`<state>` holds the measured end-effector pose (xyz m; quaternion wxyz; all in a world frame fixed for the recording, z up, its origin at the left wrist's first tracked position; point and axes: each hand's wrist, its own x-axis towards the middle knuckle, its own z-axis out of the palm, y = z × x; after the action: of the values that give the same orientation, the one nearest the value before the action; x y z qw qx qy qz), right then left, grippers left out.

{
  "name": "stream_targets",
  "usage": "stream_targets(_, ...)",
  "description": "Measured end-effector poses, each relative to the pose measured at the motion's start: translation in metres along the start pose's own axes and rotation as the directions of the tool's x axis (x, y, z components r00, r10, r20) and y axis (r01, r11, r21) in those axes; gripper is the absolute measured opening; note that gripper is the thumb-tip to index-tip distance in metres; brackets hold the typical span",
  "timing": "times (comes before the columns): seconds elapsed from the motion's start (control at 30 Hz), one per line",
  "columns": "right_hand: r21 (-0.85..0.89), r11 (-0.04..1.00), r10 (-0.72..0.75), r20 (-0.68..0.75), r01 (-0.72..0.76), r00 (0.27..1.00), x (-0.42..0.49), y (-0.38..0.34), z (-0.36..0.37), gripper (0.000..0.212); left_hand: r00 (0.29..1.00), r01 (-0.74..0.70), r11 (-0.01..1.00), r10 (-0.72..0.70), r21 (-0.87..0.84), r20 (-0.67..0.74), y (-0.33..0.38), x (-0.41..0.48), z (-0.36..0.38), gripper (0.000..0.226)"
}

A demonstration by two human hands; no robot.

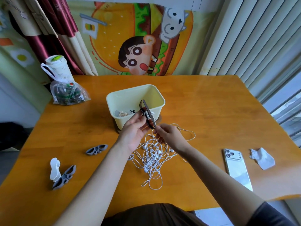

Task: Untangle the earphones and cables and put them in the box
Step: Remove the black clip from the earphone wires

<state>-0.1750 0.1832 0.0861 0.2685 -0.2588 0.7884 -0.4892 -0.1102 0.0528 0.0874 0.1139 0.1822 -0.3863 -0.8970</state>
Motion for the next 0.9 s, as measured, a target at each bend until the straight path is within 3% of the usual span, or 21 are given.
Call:
stream_targets(0.3, -0.131, 0.991, 0.002, 0.024, 0.001, 1.000, -0.007, -0.003, 0.010, 0.032, 0.989, -0.077, 0.994, 0.067, -0.072, -0.134, 0.001, 0.005, 0.006, 0.037)
stream_targets(0.57, -0.279, 0.957, -0.078, 0.011, 0.078, 0.997, -0.014, -0.009, 0.010, 0.029, 0.950, -0.156, 0.949, 0.221, 0.275, -0.222, -0.003, 0.002, 0.003, 0.035)
stream_targets(0.73, -0.296, 0.949, -0.097, 0.058, 0.110, 0.994, -0.017, -0.017, 0.010, 0.029, 0.937, -0.150, 0.958, 0.217, 0.246, -0.273, -0.005, 0.002, 0.002, 0.032)
stream_targets(0.9, -0.253, 0.965, -0.063, 0.027, 0.068, 0.998, -0.017, -0.022, 0.009, 0.030, 0.956, -0.125, 0.991, 0.133, 0.046, -0.263, -0.001, 0.003, 0.002, 0.027)
